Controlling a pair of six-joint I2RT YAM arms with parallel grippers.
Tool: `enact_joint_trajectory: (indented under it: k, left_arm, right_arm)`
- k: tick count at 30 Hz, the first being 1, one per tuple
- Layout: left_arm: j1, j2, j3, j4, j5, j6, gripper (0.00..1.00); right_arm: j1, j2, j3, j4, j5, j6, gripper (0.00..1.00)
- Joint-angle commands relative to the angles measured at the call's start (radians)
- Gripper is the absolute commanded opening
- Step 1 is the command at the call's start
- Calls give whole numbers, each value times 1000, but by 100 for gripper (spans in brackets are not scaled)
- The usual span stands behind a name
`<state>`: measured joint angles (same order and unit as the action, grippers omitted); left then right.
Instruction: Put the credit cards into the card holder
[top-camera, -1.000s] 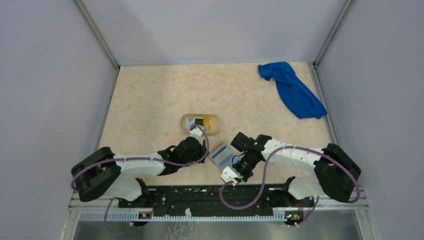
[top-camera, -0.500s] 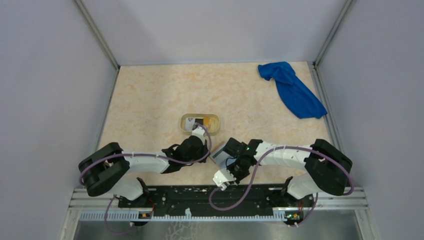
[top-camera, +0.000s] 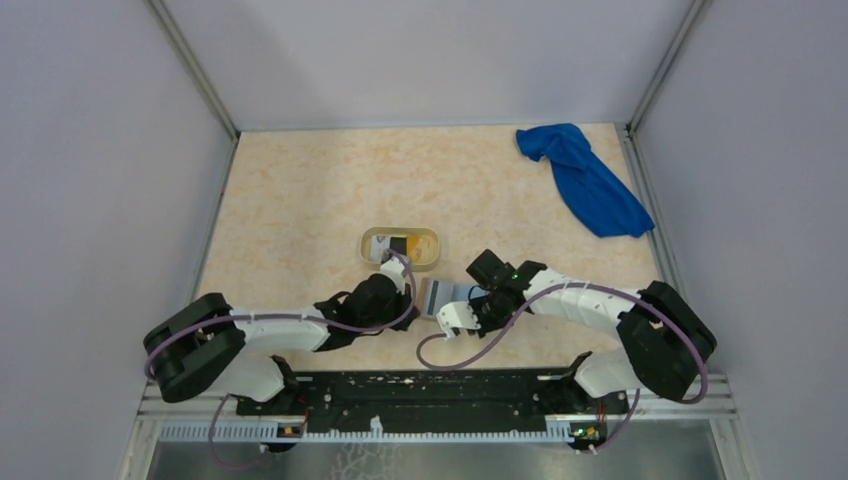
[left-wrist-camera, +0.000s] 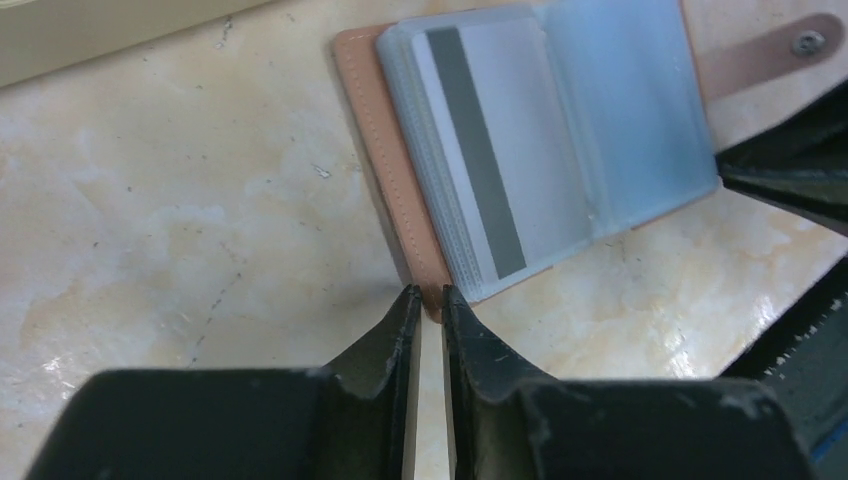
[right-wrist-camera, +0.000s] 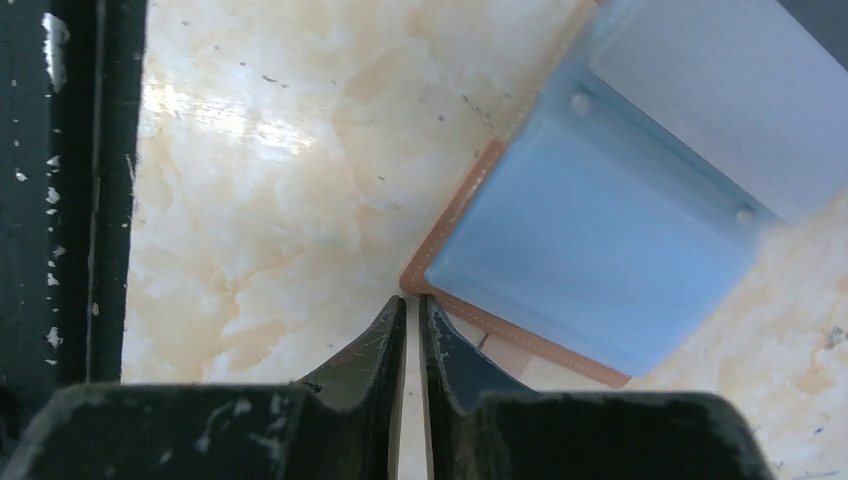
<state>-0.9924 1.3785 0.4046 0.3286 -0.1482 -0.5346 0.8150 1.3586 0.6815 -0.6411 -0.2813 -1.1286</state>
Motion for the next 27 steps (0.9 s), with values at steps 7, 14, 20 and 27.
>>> enact_joint_trajectory:
  k: [7,14,20,27]
  left_arm:
    - [-6,-292,-7,-29,-92,78,55]
    - [117,-282,69,3,-41,154,79]
    - [276,-173,144,18,117,137,82]
    - [408,-40,210,52,314,63,80]
  right_arm:
    - [-148,-162,123,-48,-381,149,28]
    - [-261,-110,406,-117,-542,375,54]
    - [-360,39,542,-95,-795,521,59]
    - [-391,94,404,87,-904,666,57]
